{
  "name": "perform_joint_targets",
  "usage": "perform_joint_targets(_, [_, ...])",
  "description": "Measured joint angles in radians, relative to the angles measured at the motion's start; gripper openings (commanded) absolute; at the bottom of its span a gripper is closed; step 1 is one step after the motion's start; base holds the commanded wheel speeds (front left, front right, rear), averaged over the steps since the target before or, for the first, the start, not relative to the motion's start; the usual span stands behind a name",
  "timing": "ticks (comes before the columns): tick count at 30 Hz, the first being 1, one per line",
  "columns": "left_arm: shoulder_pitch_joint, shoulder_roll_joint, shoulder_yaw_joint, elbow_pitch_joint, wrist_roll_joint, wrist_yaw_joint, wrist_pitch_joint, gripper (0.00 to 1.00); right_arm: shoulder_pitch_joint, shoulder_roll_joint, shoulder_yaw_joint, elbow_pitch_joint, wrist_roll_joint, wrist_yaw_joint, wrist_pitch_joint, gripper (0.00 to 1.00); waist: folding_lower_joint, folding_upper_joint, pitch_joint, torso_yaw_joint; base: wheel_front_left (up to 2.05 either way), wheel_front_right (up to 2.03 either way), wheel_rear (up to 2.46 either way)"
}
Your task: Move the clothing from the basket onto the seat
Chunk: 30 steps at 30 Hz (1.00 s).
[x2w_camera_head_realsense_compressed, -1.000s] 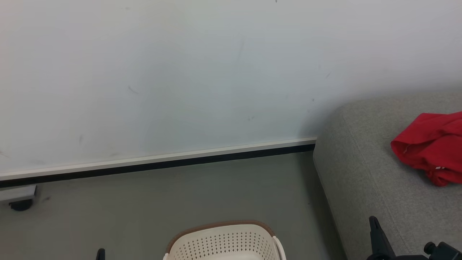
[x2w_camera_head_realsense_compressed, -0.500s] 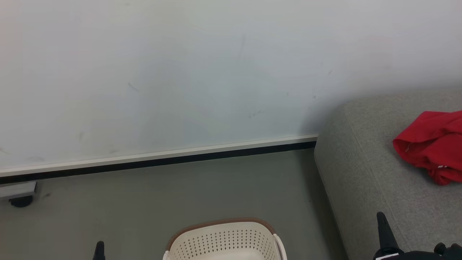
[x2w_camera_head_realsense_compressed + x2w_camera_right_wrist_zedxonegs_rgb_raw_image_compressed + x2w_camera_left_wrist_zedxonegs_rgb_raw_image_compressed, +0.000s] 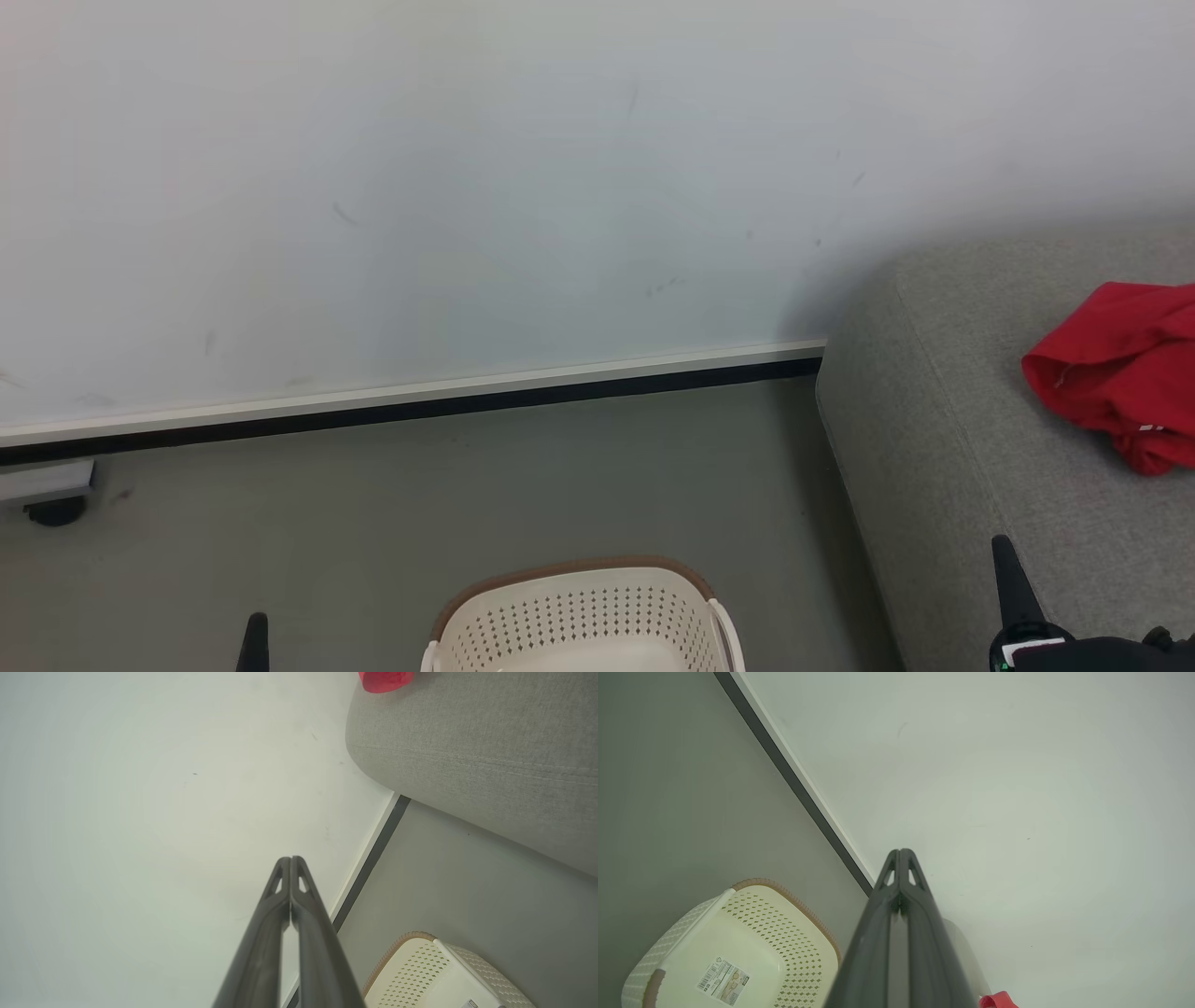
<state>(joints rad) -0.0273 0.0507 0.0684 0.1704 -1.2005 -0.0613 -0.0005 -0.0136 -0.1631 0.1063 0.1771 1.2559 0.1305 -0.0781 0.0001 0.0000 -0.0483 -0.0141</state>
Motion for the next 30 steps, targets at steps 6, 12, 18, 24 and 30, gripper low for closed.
perform_joint_targets(6, [-0.017, 0.000, 0.004, 0.004, -0.056, -0.005, 0.015, 0.00, -0.014, -0.009, 0.000, 0.002, 0.074, 0.000, 0.000, 0.00, 0.0000, 0.0000, 0.005, 0.002, 0.00, 0.00, 0.00])
perform_joint_targets(12, [-0.021, 0.000, 0.008, 0.008, -0.107, -0.007, 0.029, 0.00, -0.019, -0.019, 0.000, 0.004, 0.145, 0.000, 0.000, 0.00, 0.0000, 0.0000, 0.010, 0.003, 0.00, 0.00, 0.00])
perform_joint_targets(18, [-0.037, 0.000, 0.011, 0.011, -0.151, -0.008, 0.043, 0.00, -0.027, -0.029, 0.001, 0.006, 0.215, 0.000, -0.001, 0.00, 0.0000, 0.0000, 0.016, 0.005, 0.00, 0.00, 0.00])
perform_joint_targets(24, [-0.041, 0.000, 0.014, 0.014, -0.200, -0.009, 0.053, 0.00, -0.038, -0.037, 0.002, 0.008, 0.281, 0.000, -0.002, 0.00, 0.0000, 0.0000, 0.021, 0.006, 0.00, 0.00, 0.00])
perform_joint_targets(30, [-0.055, 0.000, 0.016, 0.018, -0.247, -0.011, 0.067, 0.00, -0.041, -0.048, 0.003, 0.009, 0.344, 0.000, -0.002, 0.00, 0.0000, 0.0000, 0.026, 0.008, 0.00, 0.00, 0.00])
